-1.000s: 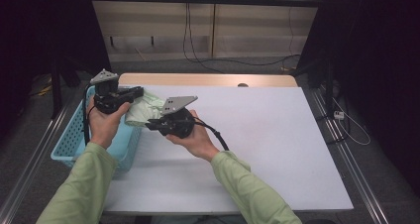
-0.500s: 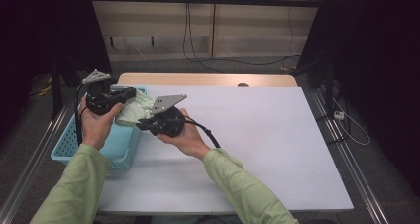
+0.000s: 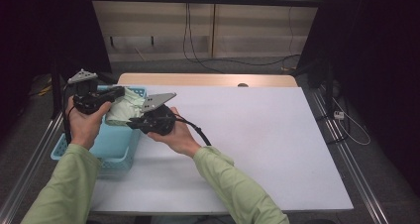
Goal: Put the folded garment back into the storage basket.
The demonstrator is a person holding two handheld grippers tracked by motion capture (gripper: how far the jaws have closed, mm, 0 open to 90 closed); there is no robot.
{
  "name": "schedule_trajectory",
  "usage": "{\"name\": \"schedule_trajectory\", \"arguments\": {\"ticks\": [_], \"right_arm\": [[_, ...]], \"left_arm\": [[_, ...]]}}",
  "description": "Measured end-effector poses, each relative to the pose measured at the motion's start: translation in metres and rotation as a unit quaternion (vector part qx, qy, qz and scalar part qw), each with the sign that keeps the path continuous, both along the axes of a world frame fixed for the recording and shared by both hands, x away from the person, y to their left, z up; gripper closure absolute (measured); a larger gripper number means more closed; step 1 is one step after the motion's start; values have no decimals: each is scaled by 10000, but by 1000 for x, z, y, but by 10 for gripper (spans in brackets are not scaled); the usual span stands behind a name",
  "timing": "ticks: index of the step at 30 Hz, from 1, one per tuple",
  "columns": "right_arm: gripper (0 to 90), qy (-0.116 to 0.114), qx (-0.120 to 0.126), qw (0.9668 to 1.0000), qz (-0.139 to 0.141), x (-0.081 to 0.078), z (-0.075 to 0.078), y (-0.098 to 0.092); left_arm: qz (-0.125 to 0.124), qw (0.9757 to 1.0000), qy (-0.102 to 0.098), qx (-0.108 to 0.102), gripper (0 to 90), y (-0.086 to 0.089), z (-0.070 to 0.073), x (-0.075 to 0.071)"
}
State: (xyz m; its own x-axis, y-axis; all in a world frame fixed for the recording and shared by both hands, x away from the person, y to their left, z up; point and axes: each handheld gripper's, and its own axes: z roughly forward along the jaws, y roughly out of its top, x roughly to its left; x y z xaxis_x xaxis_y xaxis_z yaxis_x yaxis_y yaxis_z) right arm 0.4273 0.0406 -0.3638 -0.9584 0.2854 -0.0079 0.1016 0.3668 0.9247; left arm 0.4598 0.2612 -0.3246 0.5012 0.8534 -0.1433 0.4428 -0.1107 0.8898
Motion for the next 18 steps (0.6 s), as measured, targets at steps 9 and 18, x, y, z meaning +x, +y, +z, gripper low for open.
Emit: {"name": "schedule_trajectory", "arguments": {"ticks": [9,18], "right_arm": [[862,63,36,10000,52,4,-5,12],[862,67,6,10000,57,9,-5,25]], "left_arm": [[156,9998,9,-109,842,17,-3,-1],[302,9994,29,-159,842,31,-3,0]]}}
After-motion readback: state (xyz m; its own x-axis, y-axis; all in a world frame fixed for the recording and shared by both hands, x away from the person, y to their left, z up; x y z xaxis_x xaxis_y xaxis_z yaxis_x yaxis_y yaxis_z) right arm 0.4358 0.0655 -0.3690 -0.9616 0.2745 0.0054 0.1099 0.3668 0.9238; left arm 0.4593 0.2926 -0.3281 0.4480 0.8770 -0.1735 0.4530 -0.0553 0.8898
